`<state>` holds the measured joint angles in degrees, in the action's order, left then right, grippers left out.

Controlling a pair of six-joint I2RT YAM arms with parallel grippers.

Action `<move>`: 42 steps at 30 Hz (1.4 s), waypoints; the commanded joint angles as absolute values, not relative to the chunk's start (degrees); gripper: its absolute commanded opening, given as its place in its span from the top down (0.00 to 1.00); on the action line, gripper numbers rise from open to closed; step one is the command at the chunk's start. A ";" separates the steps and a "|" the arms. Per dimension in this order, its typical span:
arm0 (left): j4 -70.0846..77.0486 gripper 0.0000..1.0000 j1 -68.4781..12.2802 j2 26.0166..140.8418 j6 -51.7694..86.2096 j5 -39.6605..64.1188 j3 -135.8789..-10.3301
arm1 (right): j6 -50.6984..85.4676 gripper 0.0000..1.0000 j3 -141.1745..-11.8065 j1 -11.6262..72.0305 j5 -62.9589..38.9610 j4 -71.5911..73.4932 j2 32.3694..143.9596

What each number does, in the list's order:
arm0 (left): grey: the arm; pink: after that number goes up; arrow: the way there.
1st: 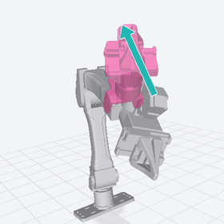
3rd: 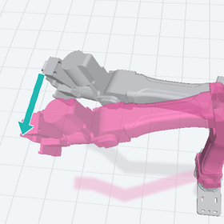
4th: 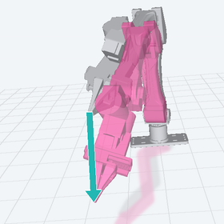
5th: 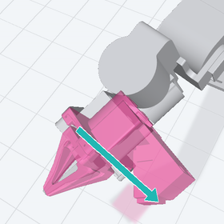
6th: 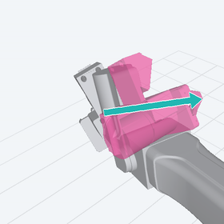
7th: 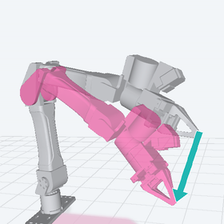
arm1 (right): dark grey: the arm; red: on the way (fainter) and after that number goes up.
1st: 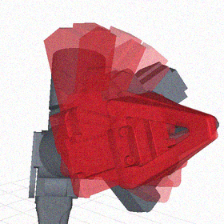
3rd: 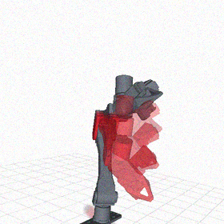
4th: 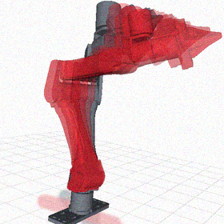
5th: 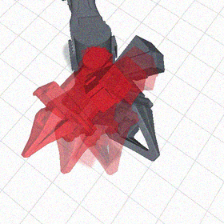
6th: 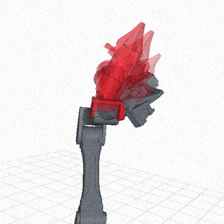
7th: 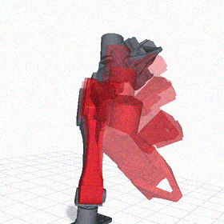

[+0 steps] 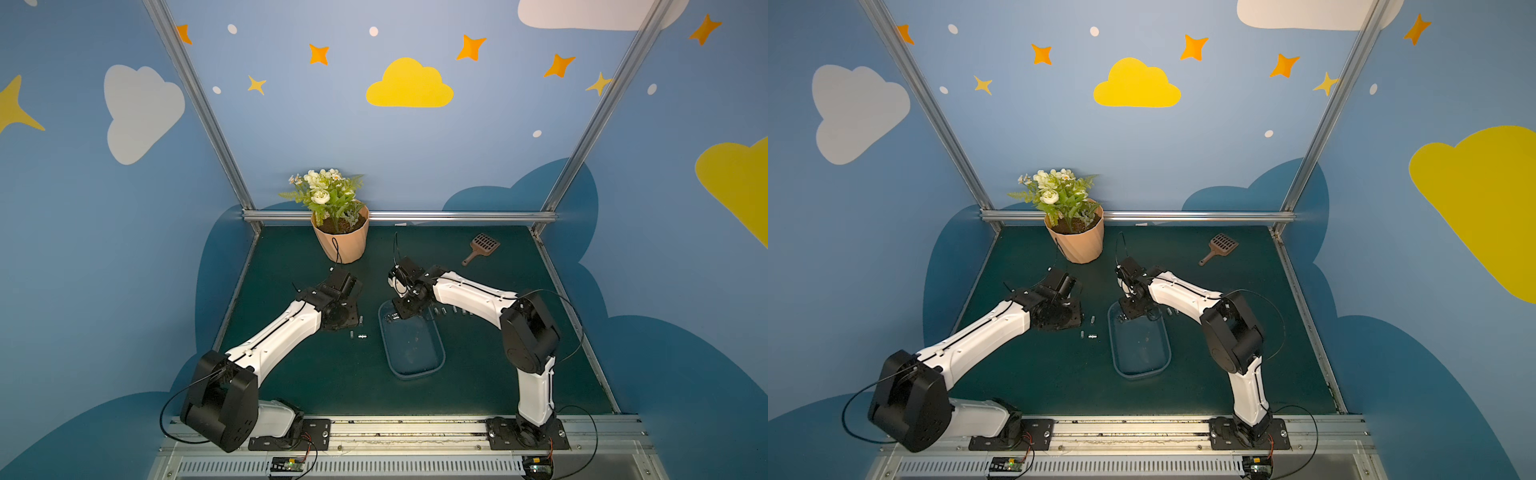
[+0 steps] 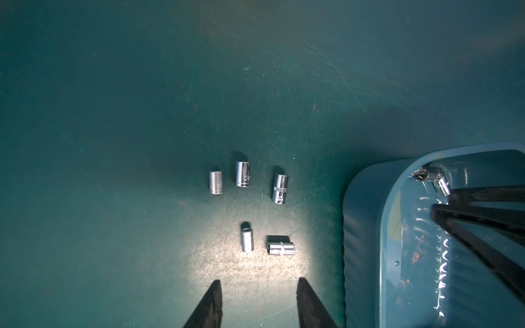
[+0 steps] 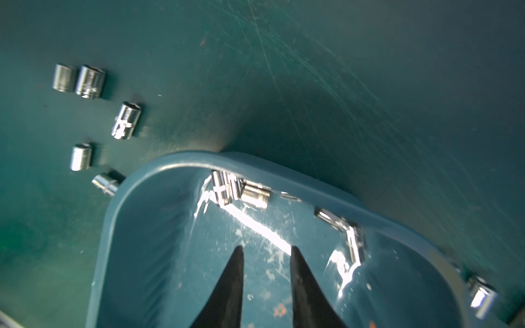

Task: Take out the socket from the storage box
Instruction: Pick up the socket head from the storage box.

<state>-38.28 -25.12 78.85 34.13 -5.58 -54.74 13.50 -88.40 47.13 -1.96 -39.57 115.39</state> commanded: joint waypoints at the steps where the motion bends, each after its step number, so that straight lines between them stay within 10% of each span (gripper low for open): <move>1: -37.88 0.56 -24.91 77.78 34.57 -5.10 -54.16 | 15.08 0.70 -90.32 47.73 -1.22 -39.50 117.59; 42: -37.44 0.55 -24.80 76.66 34.73 -4.57 -52.73 | 16.87 0.71 -94.71 48.71 -0.92 -40.42 125.27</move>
<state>-37.01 -25.12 77.84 34.39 -4.71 -53.30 16.36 -94.19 48.47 -1.50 -39.83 124.07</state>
